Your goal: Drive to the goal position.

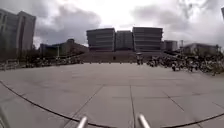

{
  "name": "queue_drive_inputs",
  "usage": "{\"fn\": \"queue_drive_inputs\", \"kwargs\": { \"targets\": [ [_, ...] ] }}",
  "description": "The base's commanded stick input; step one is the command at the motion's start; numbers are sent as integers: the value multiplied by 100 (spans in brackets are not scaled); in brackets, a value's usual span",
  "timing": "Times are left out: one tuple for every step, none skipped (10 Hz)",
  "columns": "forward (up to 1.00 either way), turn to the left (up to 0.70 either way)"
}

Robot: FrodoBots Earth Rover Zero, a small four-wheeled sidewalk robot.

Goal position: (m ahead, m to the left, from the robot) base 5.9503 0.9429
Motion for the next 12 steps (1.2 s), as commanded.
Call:
{"fn": "queue_drive_inputs", "kwargs": {
  "targets": [
    [70,24],
    [70,35],
    [70,35],
    [70,35],
    [70,35],
    [70,0],
    [70,0],
    [70,0],
    [70,0],
    [70,0],
    [70,0],
    [70,0]
  ]
}}
